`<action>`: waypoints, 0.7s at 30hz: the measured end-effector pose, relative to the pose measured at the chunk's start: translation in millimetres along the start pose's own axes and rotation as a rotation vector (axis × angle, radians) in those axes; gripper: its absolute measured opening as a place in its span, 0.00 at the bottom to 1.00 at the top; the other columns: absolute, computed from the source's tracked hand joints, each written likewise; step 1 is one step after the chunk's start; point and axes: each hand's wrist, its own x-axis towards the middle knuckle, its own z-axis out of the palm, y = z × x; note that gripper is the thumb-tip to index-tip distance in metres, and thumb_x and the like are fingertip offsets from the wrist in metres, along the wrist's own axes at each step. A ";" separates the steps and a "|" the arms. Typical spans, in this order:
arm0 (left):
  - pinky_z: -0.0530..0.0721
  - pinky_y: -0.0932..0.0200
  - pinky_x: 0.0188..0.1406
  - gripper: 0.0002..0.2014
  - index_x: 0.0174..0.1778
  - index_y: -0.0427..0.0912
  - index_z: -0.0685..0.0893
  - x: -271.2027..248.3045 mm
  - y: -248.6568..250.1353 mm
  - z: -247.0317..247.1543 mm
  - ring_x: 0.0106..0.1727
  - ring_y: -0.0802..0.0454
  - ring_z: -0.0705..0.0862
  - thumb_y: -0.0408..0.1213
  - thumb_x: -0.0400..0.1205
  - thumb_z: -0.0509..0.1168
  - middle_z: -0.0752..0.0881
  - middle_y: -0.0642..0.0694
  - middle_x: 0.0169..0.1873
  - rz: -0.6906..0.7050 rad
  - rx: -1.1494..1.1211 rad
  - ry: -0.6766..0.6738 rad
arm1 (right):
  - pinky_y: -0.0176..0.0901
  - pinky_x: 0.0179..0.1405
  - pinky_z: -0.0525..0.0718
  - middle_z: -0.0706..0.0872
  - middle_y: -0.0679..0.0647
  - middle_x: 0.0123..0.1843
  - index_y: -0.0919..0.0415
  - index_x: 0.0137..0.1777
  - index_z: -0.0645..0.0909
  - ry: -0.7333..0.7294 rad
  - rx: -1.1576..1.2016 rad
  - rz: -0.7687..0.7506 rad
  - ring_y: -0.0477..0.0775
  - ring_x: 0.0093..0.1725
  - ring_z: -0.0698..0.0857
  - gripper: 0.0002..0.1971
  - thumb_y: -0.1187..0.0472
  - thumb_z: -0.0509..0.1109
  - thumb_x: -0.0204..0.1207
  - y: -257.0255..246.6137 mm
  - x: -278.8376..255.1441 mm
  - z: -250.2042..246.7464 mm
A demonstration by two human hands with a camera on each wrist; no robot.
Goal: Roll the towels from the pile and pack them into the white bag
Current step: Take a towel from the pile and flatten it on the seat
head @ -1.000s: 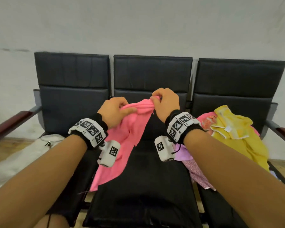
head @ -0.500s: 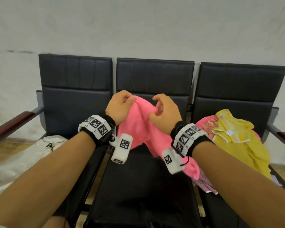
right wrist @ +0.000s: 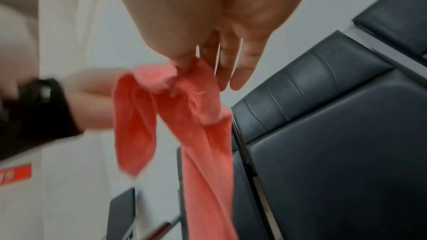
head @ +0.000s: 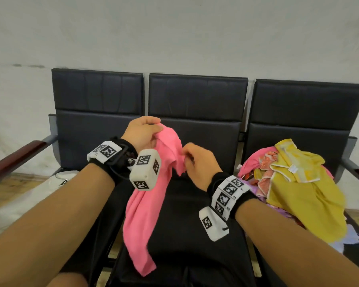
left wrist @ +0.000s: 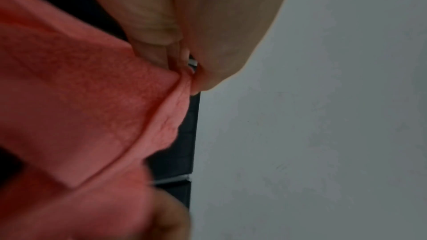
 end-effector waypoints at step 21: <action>0.86 0.50 0.49 0.06 0.53 0.33 0.88 -31.3 -18.8 11.6 0.46 0.42 0.88 0.28 0.84 0.66 0.90 0.37 0.45 0.458 0.493 -0.324 | 0.35 0.26 0.69 0.73 0.45 0.23 0.59 0.34 0.79 0.090 0.164 0.004 0.42 0.24 0.68 0.19 0.45 0.81 0.68 -6.2 25.6 -40.9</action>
